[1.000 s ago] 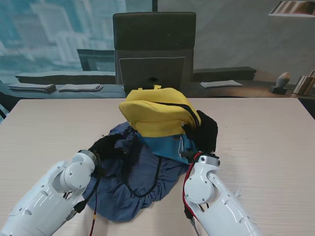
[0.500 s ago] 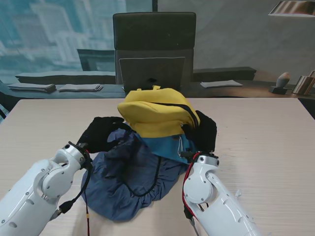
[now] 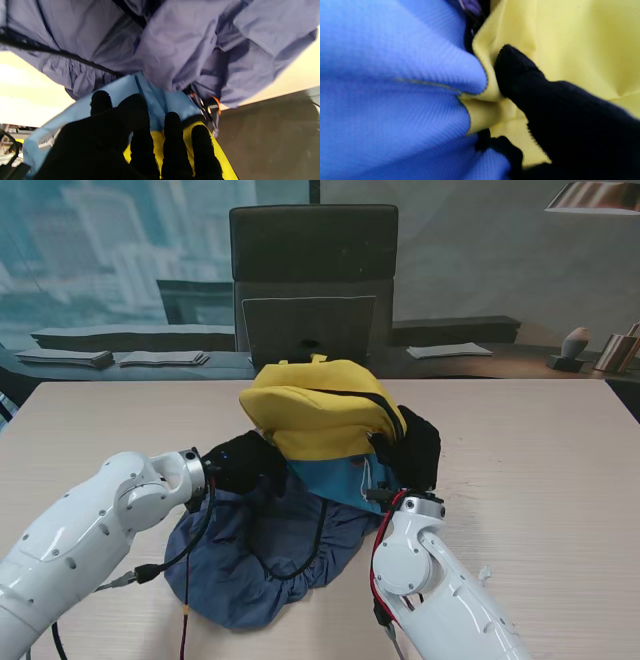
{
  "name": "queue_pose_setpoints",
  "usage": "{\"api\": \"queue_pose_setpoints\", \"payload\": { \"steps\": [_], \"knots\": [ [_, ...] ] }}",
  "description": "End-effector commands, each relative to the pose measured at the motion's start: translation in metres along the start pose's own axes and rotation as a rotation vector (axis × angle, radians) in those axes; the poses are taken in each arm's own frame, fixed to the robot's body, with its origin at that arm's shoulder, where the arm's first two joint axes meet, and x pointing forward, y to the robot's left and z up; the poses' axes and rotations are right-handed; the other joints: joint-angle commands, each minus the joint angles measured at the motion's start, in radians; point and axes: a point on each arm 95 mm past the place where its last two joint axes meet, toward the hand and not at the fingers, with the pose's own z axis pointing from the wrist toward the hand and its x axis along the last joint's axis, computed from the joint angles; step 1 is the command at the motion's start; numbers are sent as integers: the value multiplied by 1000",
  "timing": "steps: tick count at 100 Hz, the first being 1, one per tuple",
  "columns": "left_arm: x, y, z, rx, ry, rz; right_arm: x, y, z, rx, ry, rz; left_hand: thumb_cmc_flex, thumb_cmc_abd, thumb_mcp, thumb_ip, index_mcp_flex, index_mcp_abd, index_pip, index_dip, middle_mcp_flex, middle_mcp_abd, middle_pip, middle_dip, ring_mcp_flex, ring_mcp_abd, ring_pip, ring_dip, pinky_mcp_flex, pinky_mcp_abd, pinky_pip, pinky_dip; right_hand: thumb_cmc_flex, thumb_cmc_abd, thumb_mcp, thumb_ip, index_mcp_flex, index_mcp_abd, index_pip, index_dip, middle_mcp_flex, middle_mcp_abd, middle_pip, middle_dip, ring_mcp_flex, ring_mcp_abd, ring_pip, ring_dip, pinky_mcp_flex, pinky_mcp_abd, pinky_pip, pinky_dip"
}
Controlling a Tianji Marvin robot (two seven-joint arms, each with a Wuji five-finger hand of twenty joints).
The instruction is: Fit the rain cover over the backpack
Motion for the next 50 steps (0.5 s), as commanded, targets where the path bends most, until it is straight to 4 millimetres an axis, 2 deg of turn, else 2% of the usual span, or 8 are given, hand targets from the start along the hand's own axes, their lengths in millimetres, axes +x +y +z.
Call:
{"api": "queue_pose_setpoints", "payload": {
  "steps": [1, 11, 20, 25, 29, 38, 43, 50],
  "knots": [
    [1, -1, 3, -66, 25, 38, 3, -3, -1, 11, 3, 14, 6, 22, 2, -21, -26, 2, -16, 0, 32, -34, -12, -37, 29, -38, -35, -39, -5, -49, 20, 2, 72, 79, 131, 10, 9, -116, 82, 24, 7, 17, 64, 8, 57, -45, 55, 15, -5, -20, 20, 26],
    [0, 6, 10, -154, 41, 81, 2, -3, -2, 12, 1, 16, 105, 34, 8, -19, -77, -38, -20, -2, 14, -49, -12, -49, 11, -39, -43, -50, -9, -10, -39, -26, 71, 80, 131, 10, 8, -117, 82, 23, 7, 16, 64, 8, 57, -46, 55, 14, -5, -19, 20, 26],
    [-1, 13, 13, -202, 35, 139, 2, -3, -3, 12, -3, 20, 146, 36, 27, -19, -66, -47, -34, -14, -61, -50, -7, -36, -41, -38, -47, -42, -10, 19, -116, -63, 72, 79, 131, 10, 8, -116, 82, 22, 7, 17, 64, 8, 57, -46, 55, 14, -5, -20, 20, 26],
    [-1, 16, 13, -221, 24, 154, 2, -3, -4, 13, -3, 20, 153, 34, 37, -19, -64, -48, -40, -18, -102, -23, -8, -30, -68, -39, -61, -46, -12, 27, -163, -86, 71, 80, 131, 10, 8, -117, 82, 22, 7, 17, 64, 8, 57, -47, 55, 14, -4, -22, 20, 26],
    [-2, 18, 13, -240, 14, 158, 2, -3, -4, 12, -3, 21, 171, 30, 49, -15, -62, -48, -46, -21, -129, -24, -9, -27, -92, -36, -71, -48, -9, 35, -210, -108, 70, 80, 131, 10, 8, -117, 82, 22, 7, 16, 64, 8, 57, -47, 55, 13, -5, -22, 20, 25],
    [-4, 23, 9, -292, 2, 180, 2, -3, -3, 14, -2, 21, 144, 24, 48, -17, -65, -46, -85, -41, -176, -27, -16, -26, -129, -37, -96, -58, -8, 45, -280, -140, 71, 80, 131, 10, 8, -116, 82, 22, 8, 16, 65, 7, 57, -47, 55, 13, -5, -23, 20, 25],
    [-4, 26, 7, -345, -2, 176, 2, -3, -3, 15, -1, 20, 139, 26, 36, -17, -89, -36, -127, -63, -205, -27, -80, -58, -161, -36, -136, -78, -6, 56, -370, -182, 71, 80, 131, 10, 8, -116, 83, 21, 8, 16, 65, 7, 57, -47, 56, 13, -5, -24, 21, 25],
    [-4, 29, 4, -379, -7, 178, 1, -3, -3, 19, 2, 14, 119, 1, 67, -10, -104, -32, -142, -73, -212, -27, -129, -67, -169, -33, -171, -86, -5, 63, -403, -193, 72, 79, 131, 10, 10, -117, 83, 21, 8, 16, 65, 7, 56, -46, 56, 13, -7, -24, 21, 25]
  ]
}}
